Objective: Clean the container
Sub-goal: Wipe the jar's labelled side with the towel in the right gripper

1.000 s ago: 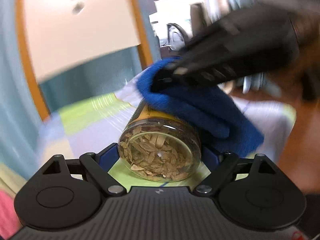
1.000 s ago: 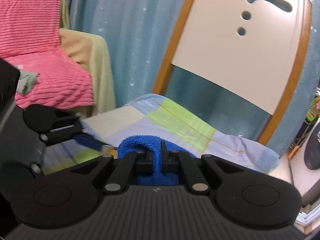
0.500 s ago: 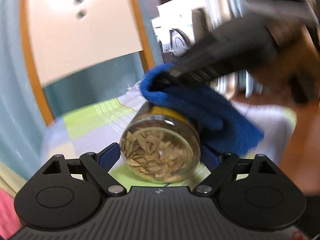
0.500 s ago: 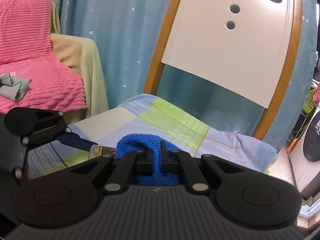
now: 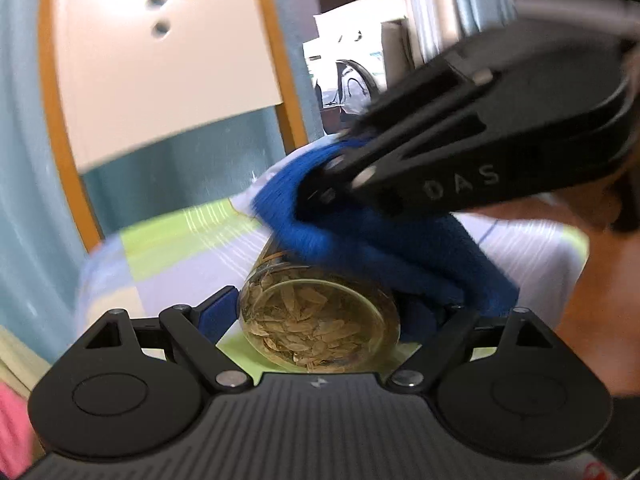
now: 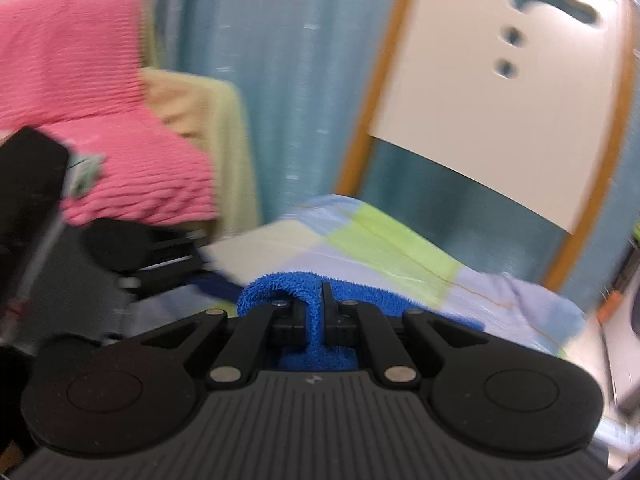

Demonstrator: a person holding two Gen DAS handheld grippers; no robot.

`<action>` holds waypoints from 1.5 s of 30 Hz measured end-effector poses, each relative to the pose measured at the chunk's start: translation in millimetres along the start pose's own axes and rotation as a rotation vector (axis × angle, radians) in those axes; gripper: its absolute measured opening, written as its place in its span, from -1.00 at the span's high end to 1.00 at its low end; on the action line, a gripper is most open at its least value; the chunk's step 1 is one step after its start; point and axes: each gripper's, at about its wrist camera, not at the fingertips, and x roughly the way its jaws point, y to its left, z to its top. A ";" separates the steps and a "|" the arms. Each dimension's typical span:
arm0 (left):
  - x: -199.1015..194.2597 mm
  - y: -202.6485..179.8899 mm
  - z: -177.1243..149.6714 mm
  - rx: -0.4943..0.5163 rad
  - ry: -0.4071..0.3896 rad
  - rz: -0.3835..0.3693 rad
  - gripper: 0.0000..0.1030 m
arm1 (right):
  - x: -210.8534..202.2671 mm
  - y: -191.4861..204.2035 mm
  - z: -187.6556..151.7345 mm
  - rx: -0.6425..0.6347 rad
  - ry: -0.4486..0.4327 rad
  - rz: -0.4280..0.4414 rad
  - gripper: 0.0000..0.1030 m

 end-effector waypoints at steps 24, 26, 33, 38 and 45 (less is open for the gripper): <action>-6.7 -2.9 -0.8 0.009 0.000 0.000 -0.69 | -4.4 -2.7 -0.7 0.061 -0.002 0.001 0.92; -7.7 -16.5 -3.1 0.126 -0.005 0.054 -0.69 | -5.2 0.8 0.4 0.033 -0.001 0.005 0.92; -13.9 -24.0 -7.1 0.137 -0.011 0.067 -0.68 | 5.3 -33.1 -4.1 0.152 0.015 -0.095 0.93; -13.2 -0.7 -7.7 -0.079 0.001 -0.017 -0.72 | 5.4 -27.4 -4.6 0.129 0.012 -0.102 0.93; -11.8 4.3 -9.6 -0.150 0.009 -0.055 -0.68 | 0.2 -21.4 -3.2 0.140 0.016 -0.081 0.92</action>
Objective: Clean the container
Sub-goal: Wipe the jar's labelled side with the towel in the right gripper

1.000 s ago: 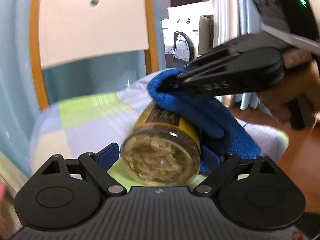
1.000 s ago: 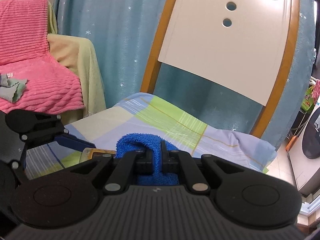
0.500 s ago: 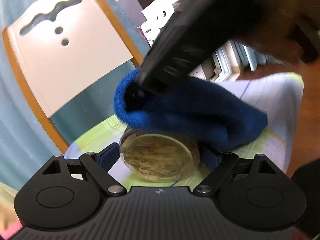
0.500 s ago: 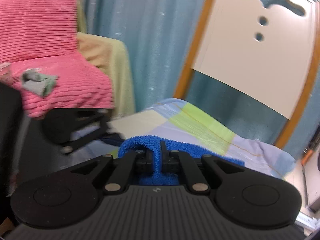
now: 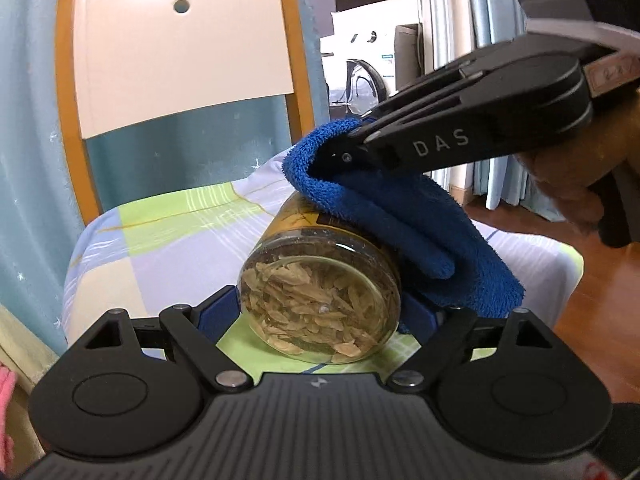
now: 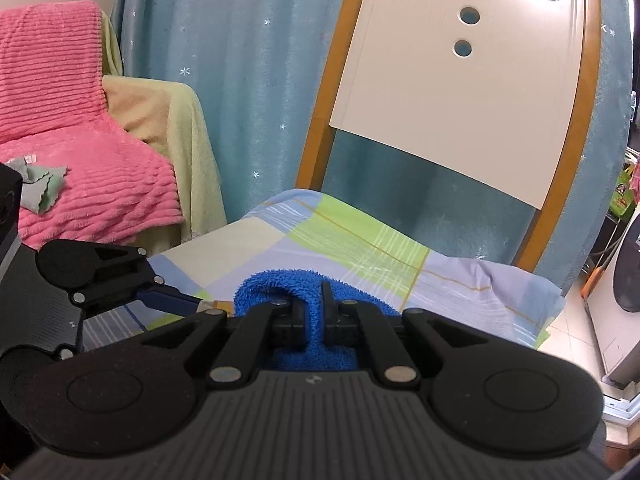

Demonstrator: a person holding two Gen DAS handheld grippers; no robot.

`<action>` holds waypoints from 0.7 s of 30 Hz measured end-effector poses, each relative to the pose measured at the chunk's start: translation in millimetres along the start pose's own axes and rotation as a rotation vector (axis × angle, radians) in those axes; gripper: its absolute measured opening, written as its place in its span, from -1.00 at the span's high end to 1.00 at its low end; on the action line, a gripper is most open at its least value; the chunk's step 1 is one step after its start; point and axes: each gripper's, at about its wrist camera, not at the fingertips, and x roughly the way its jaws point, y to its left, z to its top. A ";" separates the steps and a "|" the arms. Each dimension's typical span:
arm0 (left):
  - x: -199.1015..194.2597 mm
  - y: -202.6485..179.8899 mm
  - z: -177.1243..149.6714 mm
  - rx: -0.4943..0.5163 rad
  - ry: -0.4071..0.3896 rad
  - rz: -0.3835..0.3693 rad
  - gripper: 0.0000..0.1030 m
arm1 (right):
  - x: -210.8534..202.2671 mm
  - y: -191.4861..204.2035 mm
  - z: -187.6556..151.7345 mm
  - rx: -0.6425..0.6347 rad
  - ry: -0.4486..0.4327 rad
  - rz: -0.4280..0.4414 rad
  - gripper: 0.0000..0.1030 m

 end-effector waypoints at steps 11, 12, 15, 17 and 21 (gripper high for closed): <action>0.4 -15.9 4.5 0.114 0.002 0.041 -0.65 | -1.9 -8.2 -2.6 0.009 -0.005 -0.024 0.93; -1.5 -18.9 6.2 0.130 0.000 0.046 -0.65 | -2.3 -10.1 -2.3 0.018 -0.004 -0.027 0.93; -4.7 -26.2 9.0 0.181 0.008 0.060 -0.65 | -5.5 -9.2 -3.4 0.019 -0.002 -0.034 0.93; -4.8 -30.0 8.0 0.208 0.016 0.066 -0.65 | -9.0 -6.7 -3.3 0.030 -0.001 -0.021 0.92; -3.2 -28.9 2.7 0.216 0.026 0.071 -0.65 | -17.2 10.0 -1.5 -0.005 -0.011 0.087 0.92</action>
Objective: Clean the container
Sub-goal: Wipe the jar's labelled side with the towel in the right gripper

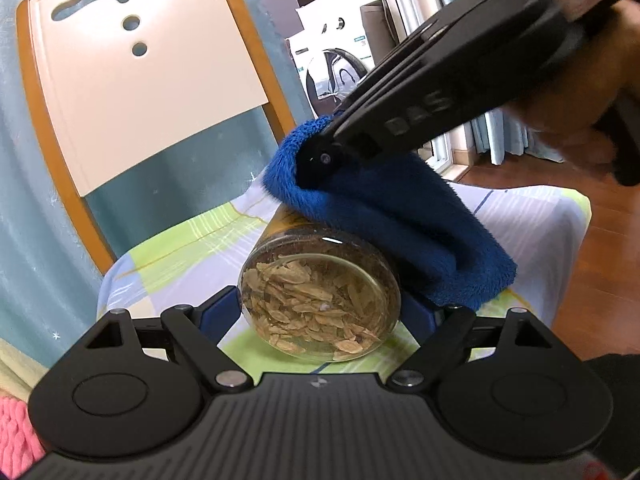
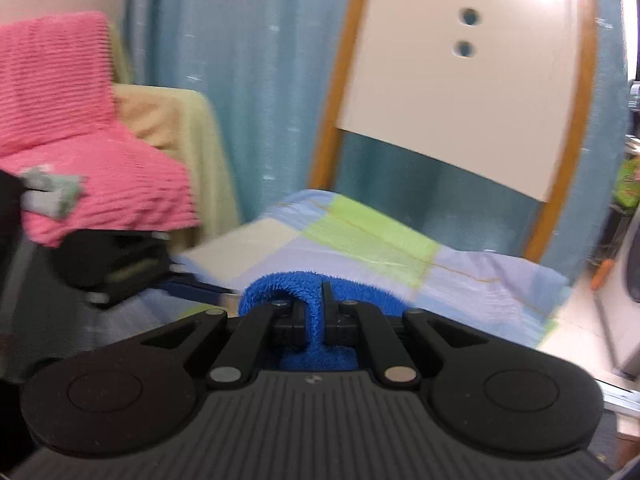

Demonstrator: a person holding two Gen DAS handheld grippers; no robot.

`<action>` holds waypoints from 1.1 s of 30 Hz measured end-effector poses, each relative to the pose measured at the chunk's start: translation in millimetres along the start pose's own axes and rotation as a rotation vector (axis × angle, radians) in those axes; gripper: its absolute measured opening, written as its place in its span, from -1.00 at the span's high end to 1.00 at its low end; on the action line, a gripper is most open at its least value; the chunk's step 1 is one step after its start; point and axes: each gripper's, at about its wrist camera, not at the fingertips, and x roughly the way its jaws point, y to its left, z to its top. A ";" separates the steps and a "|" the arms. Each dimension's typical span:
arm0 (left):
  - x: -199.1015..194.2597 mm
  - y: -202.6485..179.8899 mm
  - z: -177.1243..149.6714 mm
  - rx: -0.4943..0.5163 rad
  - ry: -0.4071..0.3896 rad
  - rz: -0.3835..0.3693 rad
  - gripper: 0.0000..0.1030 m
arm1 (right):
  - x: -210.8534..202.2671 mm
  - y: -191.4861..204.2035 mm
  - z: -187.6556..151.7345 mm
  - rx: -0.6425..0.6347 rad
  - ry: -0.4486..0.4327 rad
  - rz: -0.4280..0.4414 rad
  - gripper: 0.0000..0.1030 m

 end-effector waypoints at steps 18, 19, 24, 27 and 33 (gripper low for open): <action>-2.8 -9.6 -8.4 0.032 0.002 0.003 -0.65 | 17.0 -8.3 4.8 0.002 0.031 -0.130 0.92; -3.0 -10.3 -8.5 0.032 0.003 0.003 -0.65 | 15.7 -5.9 5.4 0.002 0.032 -0.121 0.92; -5.0 -13.7 -8.1 0.024 0.006 0.001 -0.65 | 7.7 13.7 6.9 -0.050 0.031 -0.035 0.92; -5.8 -14.2 -8.9 0.017 0.007 0.002 -0.65 | 8.0 17.1 7.0 -0.073 0.030 -0.027 0.92; -7.4 -20.2 -8.9 0.033 0.008 0.005 -0.65 | 18.8 -11.9 5.4 -0.003 0.035 -0.133 0.93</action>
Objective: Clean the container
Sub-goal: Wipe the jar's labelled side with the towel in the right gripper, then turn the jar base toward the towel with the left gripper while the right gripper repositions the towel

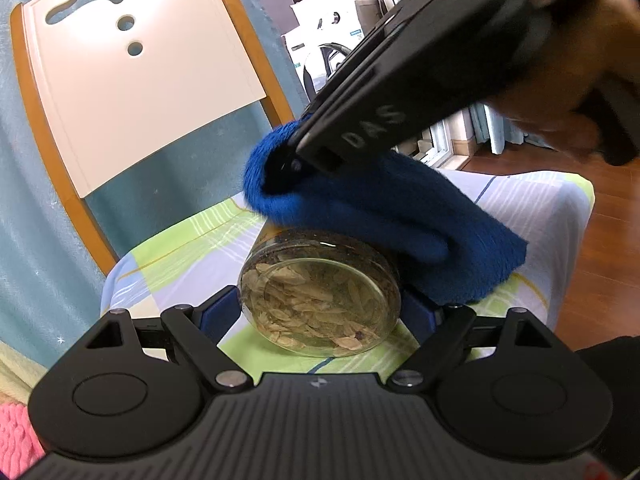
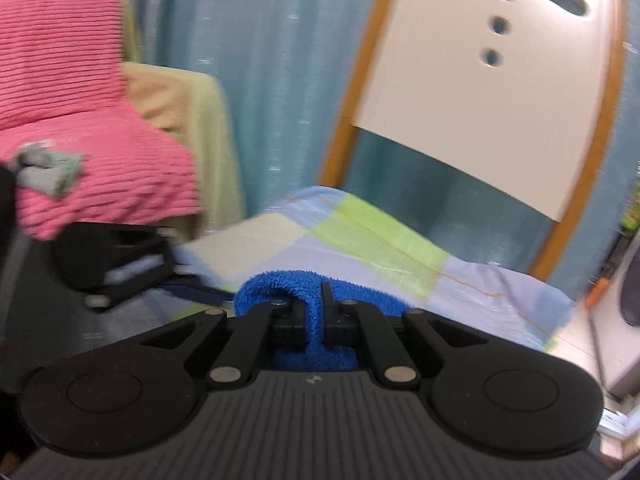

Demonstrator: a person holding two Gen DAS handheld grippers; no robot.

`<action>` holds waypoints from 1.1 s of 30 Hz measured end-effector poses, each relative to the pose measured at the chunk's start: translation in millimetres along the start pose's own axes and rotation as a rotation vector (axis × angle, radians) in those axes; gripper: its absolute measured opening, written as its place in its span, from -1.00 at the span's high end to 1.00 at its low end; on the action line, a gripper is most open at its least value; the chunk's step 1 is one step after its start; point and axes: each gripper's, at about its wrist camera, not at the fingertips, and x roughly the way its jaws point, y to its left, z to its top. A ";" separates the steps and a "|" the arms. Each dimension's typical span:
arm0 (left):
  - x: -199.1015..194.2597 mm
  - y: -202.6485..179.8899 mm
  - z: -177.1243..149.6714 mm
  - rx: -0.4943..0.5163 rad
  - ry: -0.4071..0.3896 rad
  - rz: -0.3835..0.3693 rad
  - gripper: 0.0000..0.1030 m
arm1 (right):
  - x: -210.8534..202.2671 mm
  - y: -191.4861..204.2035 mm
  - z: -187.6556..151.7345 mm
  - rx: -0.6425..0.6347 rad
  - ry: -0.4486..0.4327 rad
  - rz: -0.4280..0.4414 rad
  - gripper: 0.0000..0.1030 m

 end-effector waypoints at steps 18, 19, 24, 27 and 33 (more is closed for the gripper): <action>4.6 1.1 3.2 0.034 0.015 0.008 -0.65 | -16.4 20.0 -7.6 0.016 -0.028 0.063 0.93; 4.5 0.3 3.5 0.037 0.015 0.010 -0.65 | -14.0 15.3 -7.7 0.028 -0.024 0.034 0.93; 2.9 -8.8 -7.5 0.054 0.008 0.006 -0.65 | -11.2 2.9 -9.2 0.079 -0.014 -0.016 0.93; 1.1 -14.8 -14.4 0.086 0.005 0.009 -0.65 | -16.1 11.9 -9.9 0.067 -0.017 -0.002 0.92; -1.1 -26.2 -19.9 0.198 0.003 0.038 -0.65 | -17.2 26.6 -8.2 0.019 -0.029 0.070 0.93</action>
